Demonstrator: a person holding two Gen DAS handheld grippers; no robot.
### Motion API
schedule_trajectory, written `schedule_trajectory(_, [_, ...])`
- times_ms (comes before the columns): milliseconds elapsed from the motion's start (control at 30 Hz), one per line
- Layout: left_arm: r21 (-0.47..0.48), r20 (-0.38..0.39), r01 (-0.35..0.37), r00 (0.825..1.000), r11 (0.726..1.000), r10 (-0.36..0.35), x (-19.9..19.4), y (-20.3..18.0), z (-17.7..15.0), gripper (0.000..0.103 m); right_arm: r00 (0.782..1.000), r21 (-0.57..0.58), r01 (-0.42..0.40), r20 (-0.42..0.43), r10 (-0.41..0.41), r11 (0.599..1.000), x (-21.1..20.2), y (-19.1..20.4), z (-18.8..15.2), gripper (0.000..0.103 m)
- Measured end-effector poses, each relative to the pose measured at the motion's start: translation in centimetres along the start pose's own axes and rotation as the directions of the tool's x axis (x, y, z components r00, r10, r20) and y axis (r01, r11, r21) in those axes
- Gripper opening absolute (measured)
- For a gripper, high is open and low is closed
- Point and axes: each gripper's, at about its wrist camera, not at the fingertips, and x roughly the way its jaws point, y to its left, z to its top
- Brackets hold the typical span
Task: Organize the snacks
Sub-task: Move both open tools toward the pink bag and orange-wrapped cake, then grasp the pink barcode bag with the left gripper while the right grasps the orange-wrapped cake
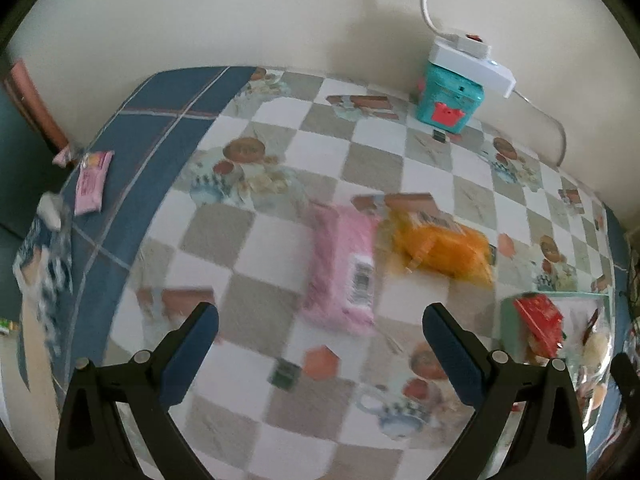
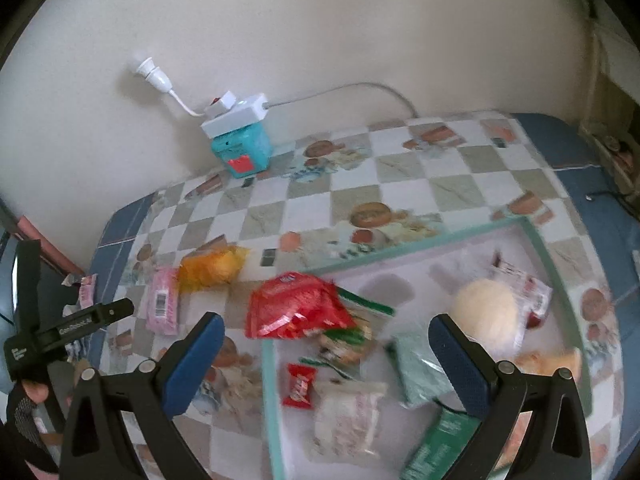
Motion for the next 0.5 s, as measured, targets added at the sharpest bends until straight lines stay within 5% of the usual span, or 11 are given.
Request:
schedule_trajectory(133, [0.029, -0.022, 0.055, 0.998, 0.998, -0.054, 0.7, 1.2, 2.3, 0.102, 0.998, -0.038, -0.009, -0.06, 0.007, 0.999, 2.6, 3.4, 2.5, 0.103])
schedule_trajectory(500, [0.13, -0.087, 0.062, 0.995, 0.99, -0.051, 5.7, -0.3, 3.0, 0.101, 0.967, -0.112, -0.038, -0.255, 0.008, 0.993, 11.5, 11.7, 5.5, 0.103])
